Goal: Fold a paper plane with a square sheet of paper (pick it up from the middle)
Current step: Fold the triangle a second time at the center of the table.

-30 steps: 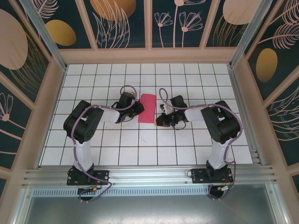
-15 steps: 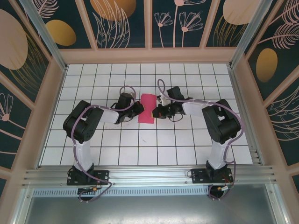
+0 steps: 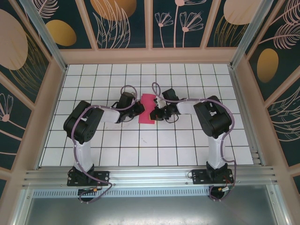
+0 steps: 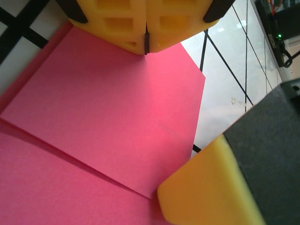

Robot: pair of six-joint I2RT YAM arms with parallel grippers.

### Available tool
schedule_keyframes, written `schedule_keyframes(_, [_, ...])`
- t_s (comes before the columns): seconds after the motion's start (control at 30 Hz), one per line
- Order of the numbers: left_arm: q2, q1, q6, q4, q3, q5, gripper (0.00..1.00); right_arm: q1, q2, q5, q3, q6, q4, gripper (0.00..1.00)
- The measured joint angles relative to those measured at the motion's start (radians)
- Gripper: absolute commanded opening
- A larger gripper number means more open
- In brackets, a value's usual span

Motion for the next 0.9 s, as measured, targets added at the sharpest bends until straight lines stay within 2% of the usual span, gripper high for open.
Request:
schedule_keyframes(0.37, [0.017,0.027,0.045,-0.051,0.048,-0.066,0.09,0.0,-0.018,-0.005,-0.041,-0.023,0.057,0.0])
schedule_keyframes(0.47, [0.016,0.027,0.056,-0.055,0.05,-0.069,0.11,0.0,-0.019,-0.009,-0.04,-0.023,0.055,0.04])
schedule_keyframes(0.73, [-0.067,0.03,0.064,-0.069,0.048,-0.05,0.14,0.0,-0.034,-0.005,0.014,-0.002,-0.058,0.28])
schedule_keyframes(0.83, [-0.125,0.031,0.059,-0.054,0.031,-0.015,0.17,-0.002,-0.086,0.034,0.019,0.012,-0.089,0.43])
schedule_keyframes(0.9, [-0.145,0.03,0.05,-0.043,0.014,0.004,0.19,-0.005,-0.129,0.077,0.022,0.025,-0.1,0.47])
